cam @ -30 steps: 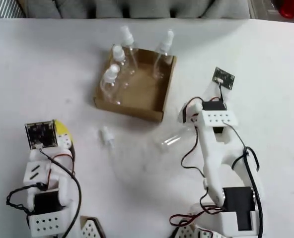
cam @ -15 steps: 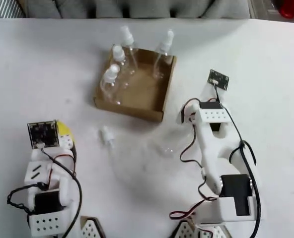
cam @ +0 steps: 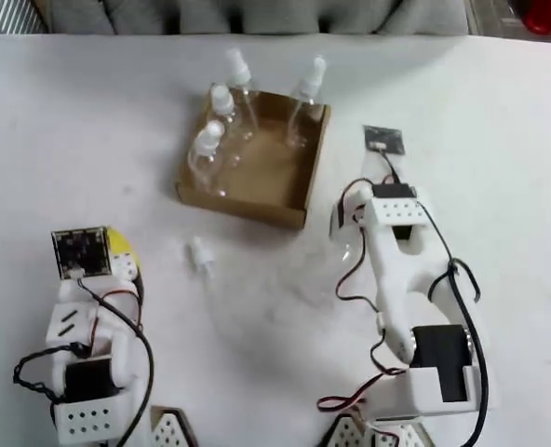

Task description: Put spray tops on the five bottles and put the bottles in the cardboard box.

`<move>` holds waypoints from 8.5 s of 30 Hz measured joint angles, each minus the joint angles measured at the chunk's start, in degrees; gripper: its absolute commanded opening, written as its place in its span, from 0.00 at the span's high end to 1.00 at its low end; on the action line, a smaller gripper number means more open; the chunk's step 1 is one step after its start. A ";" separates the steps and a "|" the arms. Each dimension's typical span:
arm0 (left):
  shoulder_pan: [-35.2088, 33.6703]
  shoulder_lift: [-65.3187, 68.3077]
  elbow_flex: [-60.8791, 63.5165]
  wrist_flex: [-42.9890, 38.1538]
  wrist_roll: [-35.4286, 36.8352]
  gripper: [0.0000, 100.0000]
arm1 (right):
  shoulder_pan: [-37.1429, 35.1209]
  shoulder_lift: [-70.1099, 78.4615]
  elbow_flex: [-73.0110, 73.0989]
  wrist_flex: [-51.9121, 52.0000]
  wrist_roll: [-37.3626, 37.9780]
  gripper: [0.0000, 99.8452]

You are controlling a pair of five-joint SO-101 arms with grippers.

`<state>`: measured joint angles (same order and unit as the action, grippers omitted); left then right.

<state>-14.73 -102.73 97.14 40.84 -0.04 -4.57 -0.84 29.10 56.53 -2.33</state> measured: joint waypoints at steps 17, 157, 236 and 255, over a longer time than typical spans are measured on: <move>0.00 0.00 0.00 0.00 0.00 0.98 | 0.09 0.00 -1.93 5.01 25.76 0.79; 1.67 0.00 0.00 0.97 -0.18 0.98 | 1.32 4.31 0.09 -4.31 10.64 0.98; 22.15 101.98 -58.29 13.54 24.62 0.92 | 1.67 6.95 -0.88 -6.24 10.99 0.98; 22.15 101.98 -58.29 12.13 23.03 0.98 | 1.67 4.57 -0.79 -3.16 10.99 0.98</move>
<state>7.43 -0.75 38.86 52.97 22.99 -2.90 3.74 28.31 53.36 8.66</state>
